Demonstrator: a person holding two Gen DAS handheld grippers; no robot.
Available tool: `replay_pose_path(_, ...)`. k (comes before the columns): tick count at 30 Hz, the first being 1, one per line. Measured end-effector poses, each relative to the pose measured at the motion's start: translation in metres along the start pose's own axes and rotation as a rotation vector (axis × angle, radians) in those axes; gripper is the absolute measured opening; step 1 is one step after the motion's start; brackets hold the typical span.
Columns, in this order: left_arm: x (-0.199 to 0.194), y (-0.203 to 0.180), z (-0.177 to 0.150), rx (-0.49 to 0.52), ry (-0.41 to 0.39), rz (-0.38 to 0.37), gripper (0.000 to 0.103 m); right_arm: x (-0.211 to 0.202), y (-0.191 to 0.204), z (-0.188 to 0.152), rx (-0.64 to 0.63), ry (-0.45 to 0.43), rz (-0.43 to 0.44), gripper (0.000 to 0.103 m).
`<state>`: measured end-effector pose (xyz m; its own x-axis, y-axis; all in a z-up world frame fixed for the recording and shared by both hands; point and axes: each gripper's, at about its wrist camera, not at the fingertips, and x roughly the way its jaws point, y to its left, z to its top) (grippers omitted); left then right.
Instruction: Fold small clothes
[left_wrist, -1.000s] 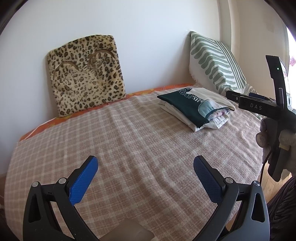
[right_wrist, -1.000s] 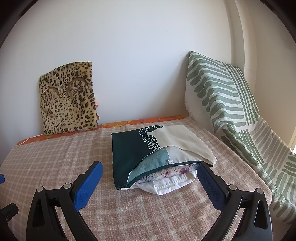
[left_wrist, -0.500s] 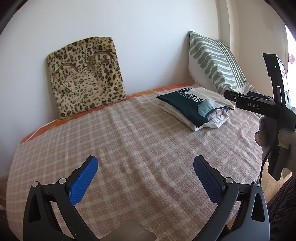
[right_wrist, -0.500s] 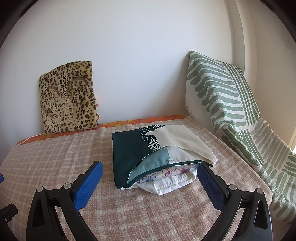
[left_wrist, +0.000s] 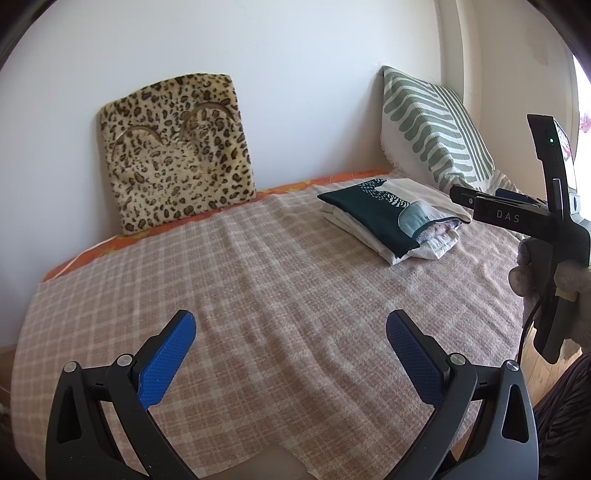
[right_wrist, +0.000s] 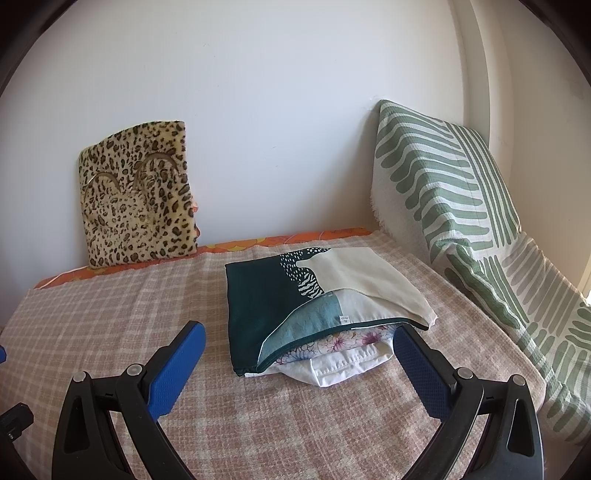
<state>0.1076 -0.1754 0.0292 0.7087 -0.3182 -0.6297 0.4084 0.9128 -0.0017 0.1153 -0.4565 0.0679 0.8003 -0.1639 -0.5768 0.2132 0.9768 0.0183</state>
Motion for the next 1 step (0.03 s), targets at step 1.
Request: replay_pose_path(1, -0.0005, 0.0011, 0.0004, -0.001, -0.003, 0.005, 0.103, 0.0003, 0.0, -0.0002, -0.001, 0.0, 0.0, 0.103)
